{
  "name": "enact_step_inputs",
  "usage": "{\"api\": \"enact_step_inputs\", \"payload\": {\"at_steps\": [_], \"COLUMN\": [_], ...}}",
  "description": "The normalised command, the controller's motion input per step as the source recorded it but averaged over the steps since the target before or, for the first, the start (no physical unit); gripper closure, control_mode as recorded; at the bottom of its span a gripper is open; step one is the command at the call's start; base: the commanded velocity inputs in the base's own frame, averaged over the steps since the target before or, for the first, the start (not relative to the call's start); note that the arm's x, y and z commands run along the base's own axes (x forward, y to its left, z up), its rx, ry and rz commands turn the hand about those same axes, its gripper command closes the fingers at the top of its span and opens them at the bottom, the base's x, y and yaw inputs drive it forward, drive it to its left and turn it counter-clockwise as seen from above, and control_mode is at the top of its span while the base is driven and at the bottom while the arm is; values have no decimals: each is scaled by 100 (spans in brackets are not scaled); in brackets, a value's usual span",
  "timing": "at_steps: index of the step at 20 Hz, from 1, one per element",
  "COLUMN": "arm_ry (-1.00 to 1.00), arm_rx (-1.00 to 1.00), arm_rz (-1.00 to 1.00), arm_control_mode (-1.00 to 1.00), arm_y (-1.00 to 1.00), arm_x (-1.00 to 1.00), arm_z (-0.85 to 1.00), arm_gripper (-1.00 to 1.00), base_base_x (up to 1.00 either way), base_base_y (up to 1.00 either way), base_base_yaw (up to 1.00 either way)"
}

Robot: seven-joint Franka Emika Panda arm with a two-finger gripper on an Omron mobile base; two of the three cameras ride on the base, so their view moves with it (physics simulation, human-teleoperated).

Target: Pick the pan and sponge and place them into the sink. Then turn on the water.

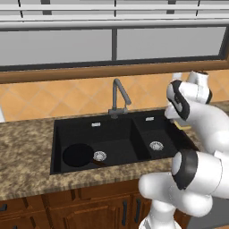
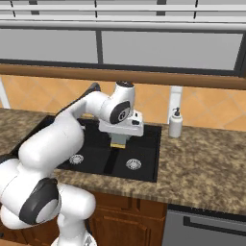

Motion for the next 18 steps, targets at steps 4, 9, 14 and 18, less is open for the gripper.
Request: {"api": "enact_step_inputs", "payload": {"at_steps": [4,9,14,18], "arm_ry": [8,1,0,0], "arm_rx": [0,-1,0,0], "arm_rz": [8,1,1,0], "arm_control_mode": [-100,-100,-100,-100], "arm_y": [100,100,100,100], "arm_x": [-15,0,0,14], "arm_z": [41,7,-3,-7], "arm_gripper": [100,100,100,100], "base_base_x": [0,0,0,0], "base_base_y": [0,0,0,0], "base_base_yaw": [0,0,0,0]}}
